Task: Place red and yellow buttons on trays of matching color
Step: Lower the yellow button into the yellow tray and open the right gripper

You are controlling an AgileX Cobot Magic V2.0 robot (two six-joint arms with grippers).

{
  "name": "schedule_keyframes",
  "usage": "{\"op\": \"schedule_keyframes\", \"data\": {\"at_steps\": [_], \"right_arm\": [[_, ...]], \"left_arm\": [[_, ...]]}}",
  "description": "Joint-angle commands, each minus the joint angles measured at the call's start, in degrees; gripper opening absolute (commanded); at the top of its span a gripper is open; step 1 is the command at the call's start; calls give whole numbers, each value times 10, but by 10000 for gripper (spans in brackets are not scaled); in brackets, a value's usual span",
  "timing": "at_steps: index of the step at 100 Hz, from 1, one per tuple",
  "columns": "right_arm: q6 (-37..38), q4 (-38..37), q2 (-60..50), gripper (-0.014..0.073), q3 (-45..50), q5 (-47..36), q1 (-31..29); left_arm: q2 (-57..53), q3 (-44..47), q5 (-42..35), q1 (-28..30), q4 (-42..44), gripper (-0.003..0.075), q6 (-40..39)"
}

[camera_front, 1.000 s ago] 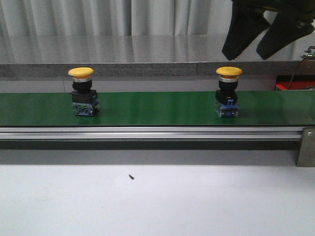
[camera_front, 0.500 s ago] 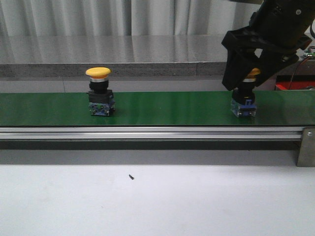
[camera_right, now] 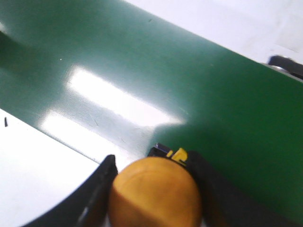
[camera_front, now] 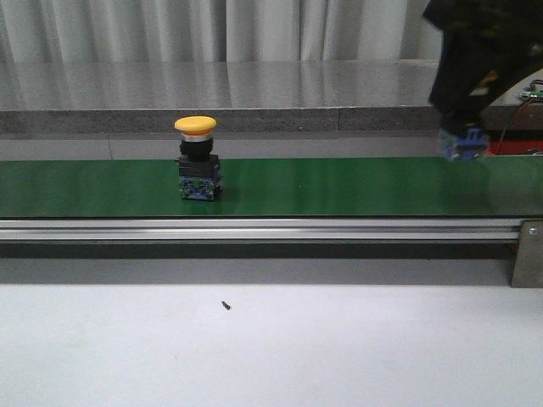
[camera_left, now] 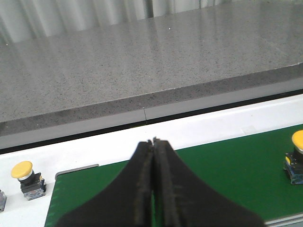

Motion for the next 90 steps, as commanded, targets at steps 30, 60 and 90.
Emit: {"op": "schedule_keyframes", "data": {"at_steps": [30, 60, 90], "right_arm": [[11, -11, -156, 204, -3, 85, -217], [11, -16, -132, 204, -3, 30, -381], [11, -14, -11, 204, -3, -23, -401]], "left_arm": [[-3, -15, -34, -5, -10, -20, 0], [-3, -15, -34, -5, -10, -20, 0], [-3, -15, -34, -5, -10, -20, 0]]}}
